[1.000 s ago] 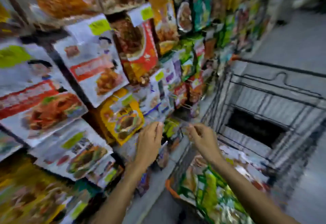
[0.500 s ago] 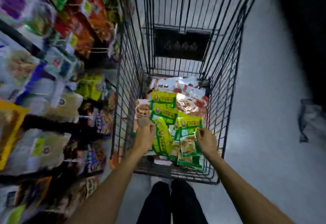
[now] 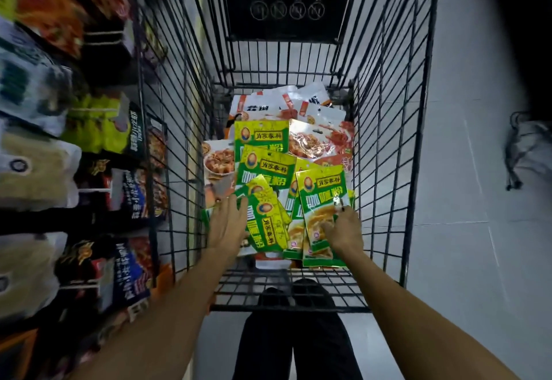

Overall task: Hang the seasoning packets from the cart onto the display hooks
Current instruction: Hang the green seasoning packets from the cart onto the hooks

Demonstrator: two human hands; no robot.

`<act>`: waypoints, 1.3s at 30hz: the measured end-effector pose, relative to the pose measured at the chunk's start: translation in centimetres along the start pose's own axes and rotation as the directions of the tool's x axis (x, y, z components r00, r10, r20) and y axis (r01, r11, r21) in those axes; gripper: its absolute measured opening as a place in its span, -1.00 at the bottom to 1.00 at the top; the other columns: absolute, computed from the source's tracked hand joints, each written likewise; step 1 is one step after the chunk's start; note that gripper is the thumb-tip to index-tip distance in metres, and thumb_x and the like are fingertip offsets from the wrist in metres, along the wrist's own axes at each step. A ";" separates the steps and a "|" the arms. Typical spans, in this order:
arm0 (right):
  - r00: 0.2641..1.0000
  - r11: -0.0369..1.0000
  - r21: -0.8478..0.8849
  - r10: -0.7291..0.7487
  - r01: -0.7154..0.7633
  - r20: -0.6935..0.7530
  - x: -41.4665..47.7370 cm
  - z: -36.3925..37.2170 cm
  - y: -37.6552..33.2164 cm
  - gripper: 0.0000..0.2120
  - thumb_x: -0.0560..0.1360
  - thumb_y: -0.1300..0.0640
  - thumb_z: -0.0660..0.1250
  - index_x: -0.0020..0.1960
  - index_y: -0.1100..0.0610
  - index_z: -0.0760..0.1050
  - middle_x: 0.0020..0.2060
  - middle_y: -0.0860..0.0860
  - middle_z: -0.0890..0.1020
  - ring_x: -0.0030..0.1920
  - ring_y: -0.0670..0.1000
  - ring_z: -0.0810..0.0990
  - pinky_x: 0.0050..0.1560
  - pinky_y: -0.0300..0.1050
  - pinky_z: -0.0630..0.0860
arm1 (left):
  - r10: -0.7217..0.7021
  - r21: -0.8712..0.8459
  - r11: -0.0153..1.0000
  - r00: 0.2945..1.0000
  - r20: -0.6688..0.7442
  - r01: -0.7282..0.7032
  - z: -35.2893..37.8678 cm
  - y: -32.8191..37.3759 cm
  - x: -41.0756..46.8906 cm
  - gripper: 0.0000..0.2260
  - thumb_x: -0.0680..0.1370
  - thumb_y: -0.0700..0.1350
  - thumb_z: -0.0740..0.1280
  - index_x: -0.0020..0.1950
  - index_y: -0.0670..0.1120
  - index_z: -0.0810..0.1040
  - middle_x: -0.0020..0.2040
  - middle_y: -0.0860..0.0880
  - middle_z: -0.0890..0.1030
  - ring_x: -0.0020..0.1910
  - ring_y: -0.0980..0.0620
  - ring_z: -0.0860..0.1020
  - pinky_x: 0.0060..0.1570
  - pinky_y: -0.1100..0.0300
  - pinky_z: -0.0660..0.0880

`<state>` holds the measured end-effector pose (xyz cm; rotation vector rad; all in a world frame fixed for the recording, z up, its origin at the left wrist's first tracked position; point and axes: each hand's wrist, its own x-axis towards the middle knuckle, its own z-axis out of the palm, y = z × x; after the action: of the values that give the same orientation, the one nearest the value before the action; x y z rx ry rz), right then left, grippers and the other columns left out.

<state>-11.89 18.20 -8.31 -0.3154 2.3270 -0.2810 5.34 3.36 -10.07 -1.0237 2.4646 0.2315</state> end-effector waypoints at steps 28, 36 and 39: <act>0.998 0.870 0.493 -0.044 0.018 0.043 -2.4 -4.3 -3.6 -0.72 0.51 0.23 0.37 0.20 0.26 0.51 0.09 0.23 0.61 0.12 0.23 0.59 0.15 0.22 0.54 | -0.188 -0.883 0.463 0.982 -0.018 0.073 -10.6 -4.1 -1.1 -0.89 0.46 -0.18 0.47 -0.05 -0.07 0.59 -0.18 0.03 0.63 -0.24 0.09 0.58 -0.27 0.37 0.50; 0.934 0.717 0.622 -0.349 0.317 -0.073 -6.6 -14.7 -12.9 -0.94 0.48 0.17 0.42 -0.12 0.11 0.54 -0.16 0.07 0.63 -0.20 -0.01 0.61 -0.30 -0.20 0.59 | -0.537 -0.993 -0.010 0.837 0.103 0.116 -20.4 -7.6 -5.6 -0.62 0.30 -0.07 0.59 0.01 -0.15 0.56 -0.12 -0.02 0.62 -0.15 0.01 0.60 -0.07 0.18 0.57; 0.871 0.624 0.664 -0.484 0.411 -0.085 -9.6 -18.2 -17.9 -0.84 0.46 0.15 0.45 -0.27 0.07 0.52 -0.35 -0.04 0.59 -0.36 -0.11 0.55 -0.52 -0.38 0.42 | -0.633 -0.992 -0.122 0.767 0.102 0.031 -24.4 -9.5 -8.8 -0.57 0.32 -0.06 0.58 0.06 -0.23 0.55 -0.14 -0.07 0.62 -0.13 -0.04 0.61 -0.06 0.10 0.56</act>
<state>-15.86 6.17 15.82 -0.5272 1.8449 -1.2885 8.98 -5.73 15.71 -2.5237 1.7603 2.0972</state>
